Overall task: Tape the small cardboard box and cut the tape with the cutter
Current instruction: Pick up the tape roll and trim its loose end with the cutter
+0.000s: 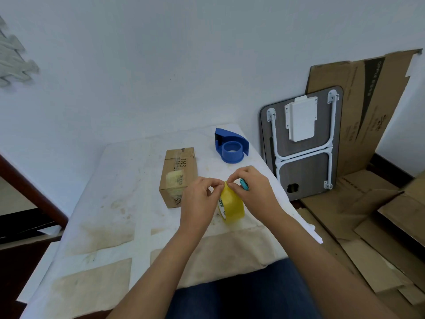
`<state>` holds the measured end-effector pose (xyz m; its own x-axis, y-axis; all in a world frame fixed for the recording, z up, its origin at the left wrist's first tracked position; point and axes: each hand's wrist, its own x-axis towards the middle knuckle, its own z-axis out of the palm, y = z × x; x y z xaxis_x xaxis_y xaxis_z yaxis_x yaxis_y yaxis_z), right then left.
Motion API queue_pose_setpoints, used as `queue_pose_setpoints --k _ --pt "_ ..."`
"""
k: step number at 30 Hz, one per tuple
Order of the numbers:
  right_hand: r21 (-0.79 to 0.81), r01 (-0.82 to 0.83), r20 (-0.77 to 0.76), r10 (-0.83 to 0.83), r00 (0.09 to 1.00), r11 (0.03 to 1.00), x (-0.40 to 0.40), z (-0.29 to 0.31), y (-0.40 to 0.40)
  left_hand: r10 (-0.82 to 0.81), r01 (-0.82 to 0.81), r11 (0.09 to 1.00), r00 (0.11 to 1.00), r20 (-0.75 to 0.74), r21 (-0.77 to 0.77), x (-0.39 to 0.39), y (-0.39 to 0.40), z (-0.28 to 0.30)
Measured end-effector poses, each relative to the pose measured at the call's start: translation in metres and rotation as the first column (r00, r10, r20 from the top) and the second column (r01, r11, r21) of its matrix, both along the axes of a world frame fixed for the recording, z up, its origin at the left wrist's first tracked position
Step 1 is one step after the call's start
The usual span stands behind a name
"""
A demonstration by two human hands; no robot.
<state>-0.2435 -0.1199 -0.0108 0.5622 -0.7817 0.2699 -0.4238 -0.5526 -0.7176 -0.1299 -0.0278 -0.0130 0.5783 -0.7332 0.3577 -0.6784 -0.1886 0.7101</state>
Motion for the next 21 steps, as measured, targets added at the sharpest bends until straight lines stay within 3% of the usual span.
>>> queue_pose_setpoints --k 6,10,12,15,21 --pt "0.073 0.029 0.011 -0.03 0.999 0.997 0.002 -0.002 -0.003 0.033 0.01 0.99 0.95 -0.311 0.137 0.003 -0.003 0.01" --pt "0.155 0.049 0.029 -0.054 0.998 0.987 0.0 -0.006 -0.002 0.023 0.056 0.991 0.817 -0.576 0.119 0.006 -0.004 0.012" --pt "0.288 0.039 0.062 -0.06 0.996 0.957 -0.001 -0.009 -0.002 0.03 0.045 0.994 0.762 -0.647 0.099 0.006 -0.005 0.012" --pt "0.481 0.025 0.032 -0.046 0.998 0.876 -0.004 -0.014 0.001 0.042 0.025 0.996 0.724 -0.689 0.087 0.008 -0.004 0.012" --pt "0.564 -0.09 0.147 0.007 0.989 0.821 -0.012 -0.018 0.007 0.001 0.042 0.998 0.79 -0.613 0.055 0.003 -0.001 0.0"
